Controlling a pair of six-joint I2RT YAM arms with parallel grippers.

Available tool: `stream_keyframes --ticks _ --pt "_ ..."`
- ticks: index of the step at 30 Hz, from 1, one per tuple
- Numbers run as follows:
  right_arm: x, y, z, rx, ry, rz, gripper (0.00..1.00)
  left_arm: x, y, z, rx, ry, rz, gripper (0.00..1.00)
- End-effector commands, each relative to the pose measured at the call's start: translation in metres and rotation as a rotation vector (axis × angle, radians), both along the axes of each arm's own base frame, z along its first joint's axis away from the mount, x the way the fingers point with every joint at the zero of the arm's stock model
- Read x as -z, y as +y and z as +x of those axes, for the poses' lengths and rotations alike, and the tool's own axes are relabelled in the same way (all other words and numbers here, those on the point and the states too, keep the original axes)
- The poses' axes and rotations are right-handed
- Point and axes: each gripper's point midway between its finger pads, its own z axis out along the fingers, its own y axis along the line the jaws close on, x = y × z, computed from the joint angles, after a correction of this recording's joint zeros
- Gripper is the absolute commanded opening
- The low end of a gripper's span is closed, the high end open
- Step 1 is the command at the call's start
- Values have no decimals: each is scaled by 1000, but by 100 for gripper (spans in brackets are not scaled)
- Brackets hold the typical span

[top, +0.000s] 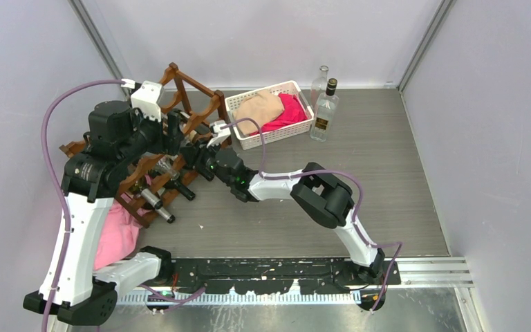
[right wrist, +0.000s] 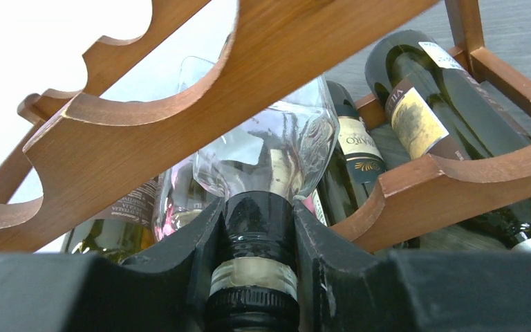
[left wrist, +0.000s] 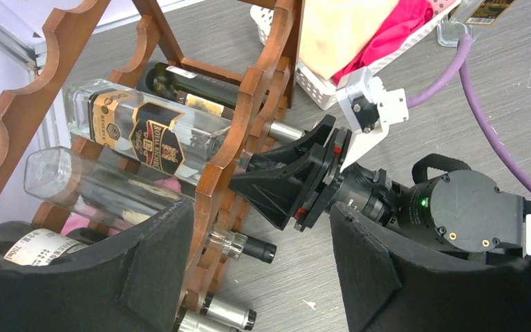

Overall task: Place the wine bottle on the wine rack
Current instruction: Place the wine bottle in the wine rack.

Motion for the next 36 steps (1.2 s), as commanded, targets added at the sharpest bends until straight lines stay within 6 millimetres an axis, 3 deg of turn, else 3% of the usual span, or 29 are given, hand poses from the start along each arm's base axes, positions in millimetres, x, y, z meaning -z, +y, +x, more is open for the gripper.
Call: stream_keyframes --ticks 1,16,20,23,30,36 --pt "-89 2 -2 46 -187 106 4 -17 2 0 -8 -66 -20 72" --pt "-43 9 6 73 -259 -165 18 -18 2 -3 -3 -74 -25 72" --pt "-35 8 9 90 -263 -207 34 -18 2 -4 -1 -74 -25 73" --pt "-30 8 14 108 -265 -230 39 -18 2 -5 -2 -74 -25 73" --pt "-27 4 16 128 -260 -248 68 -20 1 -6 4 -79 -29 73" --pt "-36 -5 13 136 -262 -238 79 -22 -2 -9 10 -76 -58 73"
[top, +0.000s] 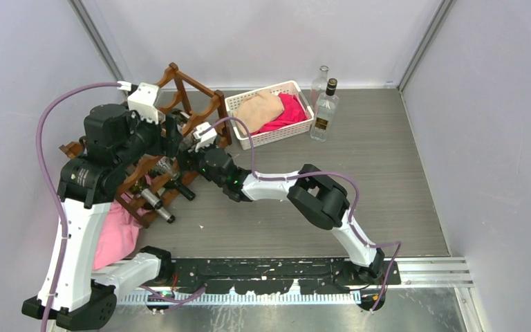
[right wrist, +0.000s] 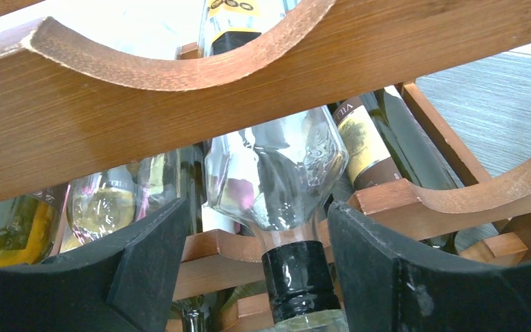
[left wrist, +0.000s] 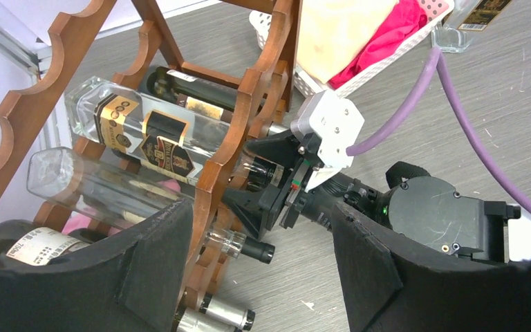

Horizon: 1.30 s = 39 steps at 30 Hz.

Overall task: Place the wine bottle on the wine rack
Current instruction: Place the wine bottle in the wine rack, then pick up the wine bottle from the center of the board.

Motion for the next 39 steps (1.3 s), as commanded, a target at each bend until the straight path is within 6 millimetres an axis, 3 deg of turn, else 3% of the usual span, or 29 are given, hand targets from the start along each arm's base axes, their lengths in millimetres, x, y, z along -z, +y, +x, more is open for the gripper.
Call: stream_keyframes --ticks 1,6,9,19,28,39 --pt "-56 -9 -2 25 -66 96 81 -17 -4 -3 10 -55 -56 73" --pt "-66 -22 -11 16 -70 90 96 -21 -12 -7 40 -60 -99 74" --pt "-69 -30 -17 3 -71 67 100 -30 -24 -13 98 -75 -160 76" --pt "-82 -65 -54 -50 -97 -10 100 -57 -54 -36 239 -127 -339 90" --pt "-77 -147 -88 -19 -103 -150 100 -58 -74 -62 359 -138 -485 93" --pt "-108 -282 -100 263 -64 -180 100 -34 -97 -76 467 -93 -670 98"
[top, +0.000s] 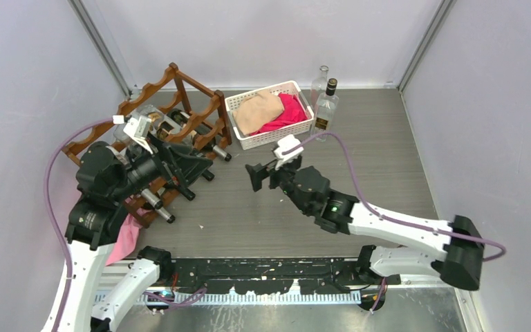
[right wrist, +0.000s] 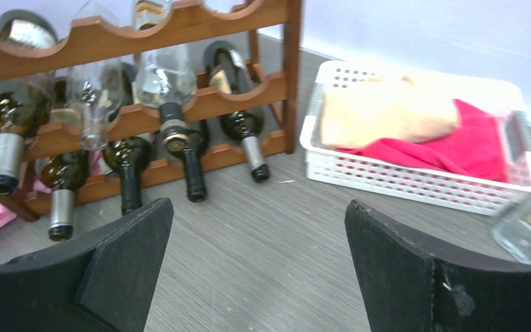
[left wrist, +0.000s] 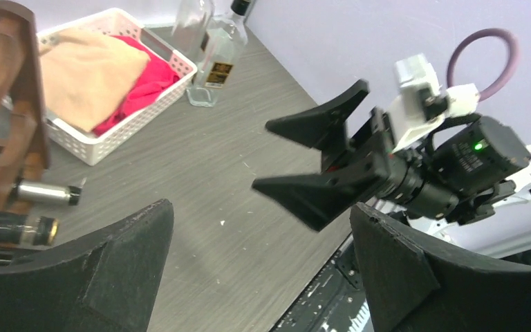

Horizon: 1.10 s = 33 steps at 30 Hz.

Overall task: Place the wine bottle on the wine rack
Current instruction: Pick up the wine bottle from the center of the board.

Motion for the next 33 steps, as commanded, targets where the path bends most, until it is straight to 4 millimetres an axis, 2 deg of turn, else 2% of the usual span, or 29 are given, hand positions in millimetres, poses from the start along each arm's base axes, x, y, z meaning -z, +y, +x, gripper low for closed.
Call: stream_keyframes --ticks 1,7,10,14,18,21,26,29,33 --pt "-16 -63 4 164 26 16 100 -14 -13 -5 80 -52 -105 98" --pt "-44 -135 18 290 56 156 100 11 -25 0 136 28 -165 98" --pt "-51 -159 28 352 71 155 100 16 -29 2 161 39 -214 98" --pt "-51 -177 48 434 121 127 100 19 -34 1 191 70 -281 97" --pt "-63 -195 71 506 149 144 100 21 -36 -2 211 85 -304 97" --pt "-66 -212 96 547 197 176 100 23 -35 -2 204 81 -306 97" --pt "-61 -242 147 630 259 169 100 34 -37 6 201 90 -290 97" --pt "-59 -239 177 598 283 142 100 41 -40 12 214 104 -281 97" --pt "-53 -229 206 564 309 72 100 50 -43 17 224 120 -272 96"
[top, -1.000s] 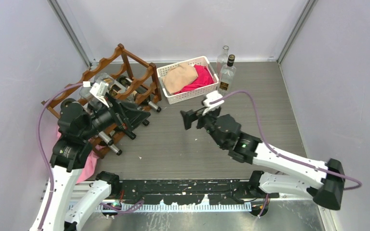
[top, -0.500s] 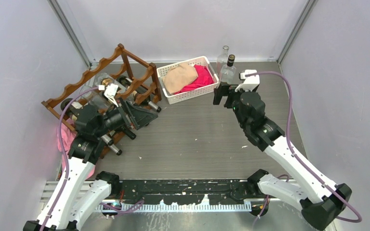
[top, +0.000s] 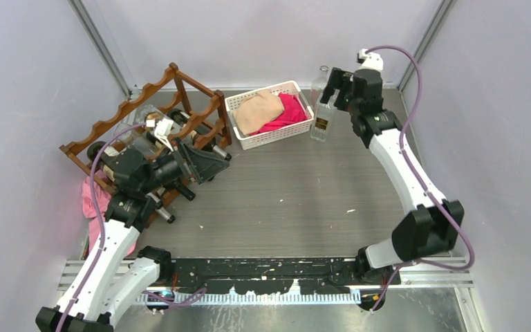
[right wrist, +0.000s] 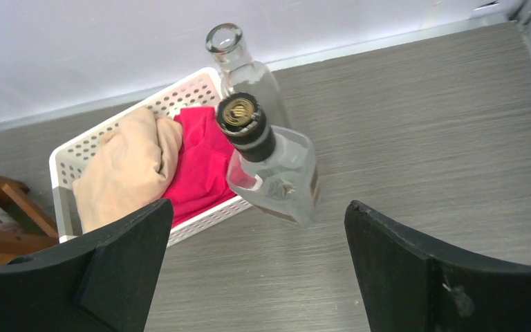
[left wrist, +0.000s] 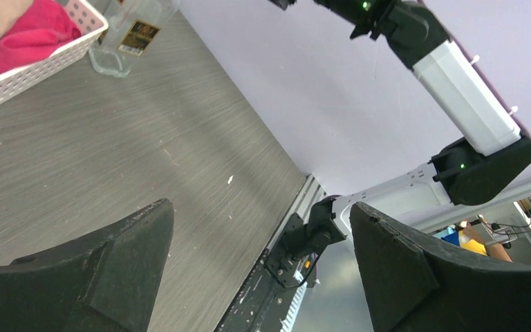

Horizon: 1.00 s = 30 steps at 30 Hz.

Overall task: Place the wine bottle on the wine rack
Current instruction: Pick up the wine bottle from the center of the board.

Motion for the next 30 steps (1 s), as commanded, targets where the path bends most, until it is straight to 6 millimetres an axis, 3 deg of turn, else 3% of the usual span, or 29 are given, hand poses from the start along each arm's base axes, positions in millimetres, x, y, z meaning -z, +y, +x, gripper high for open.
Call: stream_keyframes --ticks 1,11,18,20,23,27,30 --pt "-19 19 23 -99 -20 -25 100 -3 -3 2 29 -54 -4 96" --pt "13 12 68 -83 86 -188 93 9 -2 3 23 -47 20 96" --pt "20 7 84 -69 115 -261 82 13 -2 2 21 -36 32 96" --pt "20 6 86 -67 112 -272 76 14 -2 2 20 -33 34 96" --pt "20 5 88 -69 112 -283 58 15 -2 2 20 -30 35 96" --pt "20 5 89 -74 112 -297 48 16 -1 3 19 -27 36 96" --pt "18 5 88 -76 108 -298 30 17 -2 3 19 -24 38 96"
